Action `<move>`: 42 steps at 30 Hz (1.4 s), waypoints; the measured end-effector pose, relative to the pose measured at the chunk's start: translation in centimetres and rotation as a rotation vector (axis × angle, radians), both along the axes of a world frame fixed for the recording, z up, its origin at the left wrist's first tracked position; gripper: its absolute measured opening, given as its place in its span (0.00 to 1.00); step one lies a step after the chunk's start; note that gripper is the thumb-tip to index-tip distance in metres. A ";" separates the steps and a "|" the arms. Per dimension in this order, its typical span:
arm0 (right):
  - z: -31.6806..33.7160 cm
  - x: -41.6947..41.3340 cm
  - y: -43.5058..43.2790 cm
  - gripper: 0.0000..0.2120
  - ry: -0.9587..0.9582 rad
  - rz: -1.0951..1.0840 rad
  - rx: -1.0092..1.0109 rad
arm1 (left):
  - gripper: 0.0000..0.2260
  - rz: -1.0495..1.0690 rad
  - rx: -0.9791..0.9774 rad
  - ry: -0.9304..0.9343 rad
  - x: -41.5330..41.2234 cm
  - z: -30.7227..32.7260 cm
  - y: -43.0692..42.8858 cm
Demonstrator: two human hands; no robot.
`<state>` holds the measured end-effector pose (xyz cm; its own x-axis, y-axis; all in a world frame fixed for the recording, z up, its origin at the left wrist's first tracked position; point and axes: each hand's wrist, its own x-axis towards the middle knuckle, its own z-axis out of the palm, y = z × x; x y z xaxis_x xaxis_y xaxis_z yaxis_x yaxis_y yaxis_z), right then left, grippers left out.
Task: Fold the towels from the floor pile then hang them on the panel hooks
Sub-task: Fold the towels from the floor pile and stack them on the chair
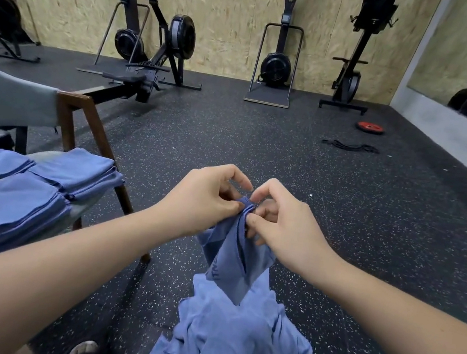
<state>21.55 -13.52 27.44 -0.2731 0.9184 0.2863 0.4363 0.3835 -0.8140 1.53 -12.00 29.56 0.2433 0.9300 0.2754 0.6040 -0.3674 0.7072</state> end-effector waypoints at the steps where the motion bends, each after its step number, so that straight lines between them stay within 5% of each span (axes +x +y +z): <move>1: 0.0 0.0 0.0 0.10 -0.039 -0.002 0.048 | 0.12 0.002 -0.018 -0.021 0.0 0.0 0.0; 6: 0.0 0.4 0.5 0.09 -0.196 -0.030 0.262 | 0.11 0.001 -0.064 -0.071 -0.3 0.4 0.0; 17: 0.3 0.6 0.7 0.08 -0.182 0.085 0.206 | 0.20 -0.113 -0.028 0.042 -0.5 1.1 -0.8; 25: 1.1 1.2 0.9 0.09 -0.086 0.018 0.228 | 0.23 -0.183 -0.160 -0.203 -1.5 0.4 0.3; 36: 2.3 3.6 1.7 0.10 -0.021 -0.072 0.256 | 0.04 -0.152 -0.316 0.004 -3.4 -1.4 1.6; 42: 2.8 3.8 1.6 0.10 -0.032 -0.091 0.300 | 0.03 -0.140 -0.619 -0.372 -2.2 -2.3 1.4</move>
<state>25.34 -11.96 30.22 -0.2070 0.8155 0.5405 0.5036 0.5624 -0.6558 -0.64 -10.59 27.25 0.3637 0.9093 -0.2023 0.2605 0.1093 0.9593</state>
